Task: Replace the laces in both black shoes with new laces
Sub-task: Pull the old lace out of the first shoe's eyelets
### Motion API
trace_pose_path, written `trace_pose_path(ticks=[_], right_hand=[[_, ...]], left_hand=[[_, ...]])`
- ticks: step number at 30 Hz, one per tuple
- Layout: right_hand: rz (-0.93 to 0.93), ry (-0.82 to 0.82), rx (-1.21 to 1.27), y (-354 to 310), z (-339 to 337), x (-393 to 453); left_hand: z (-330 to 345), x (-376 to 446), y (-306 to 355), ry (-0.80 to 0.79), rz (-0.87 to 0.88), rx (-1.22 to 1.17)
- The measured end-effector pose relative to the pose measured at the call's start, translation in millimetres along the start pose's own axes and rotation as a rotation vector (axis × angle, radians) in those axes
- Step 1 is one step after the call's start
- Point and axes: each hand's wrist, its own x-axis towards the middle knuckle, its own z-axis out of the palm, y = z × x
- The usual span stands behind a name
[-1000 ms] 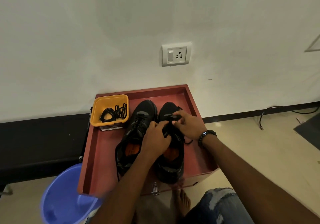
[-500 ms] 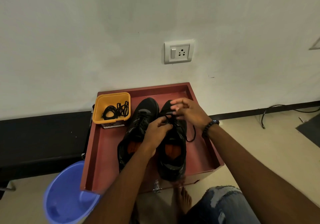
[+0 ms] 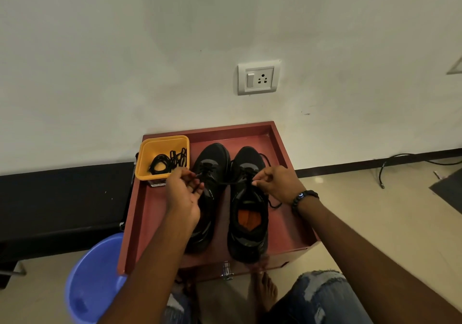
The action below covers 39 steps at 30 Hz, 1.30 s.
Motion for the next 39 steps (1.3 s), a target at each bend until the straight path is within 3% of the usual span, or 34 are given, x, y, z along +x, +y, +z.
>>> trace_pose_path(ticks=[3, 6, 8, 10, 15, 19, 24, 28, 32, 33, 35, 37, 39], right_hand=[[0.051, 0.027, 0.022, -4, 1, 1], [0.053, 0.030, -0.096, -12, 4, 4], [0.022, 0.016, -0.161, -19, 5, 5], [0.019, 0.033, -0.129, -17, 5, 6], [0.138, 0.096, 0.209, 7, 5, 11], [0.191, -0.037, 0.465, 0, -3, 19], [0.153, -0.235, 0.507, -12, -24, 21], [-0.137, -0.164, -0.137, -17, -29, 25], [-0.691, 0.190, -0.935, -19, -36, 30], [-0.679, 0.267, -1.003, -18, -36, 31], [-0.352, 0.293, -0.834, -18, -35, 29], [0.113, 0.129, -0.349, -20, -28, 28], [0.311, -0.076, 0.113, -14, -20, 29]], left_hand=[[-1, 5, -4, -0.076, 0.254, 0.468], [7, 8, -23, -0.460, 0.481, 1.086], [14, 12, -39, -0.657, 0.521, 1.447], [17, 17, -52, -0.698, 0.487, 1.642], [14, 22, -61, -0.664, 0.498, 1.592], [10, 16, -65, -0.629, 0.522, 1.554], [8, 11, -65, -0.508, 0.585, 1.576], [4, 8, -71, -0.439, 0.641, 1.572], [4, 1, -75, -0.424, 0.674, 1.632], [4, 1, -75, -0.408, 0.689, 1.636], [5, 1, -73, -0.386, 0.698, 1.628], [7, 1, -71, -0.387, 0.685, 1.620], [8, 0, -71, -0.396, 0.680, 1.614]])
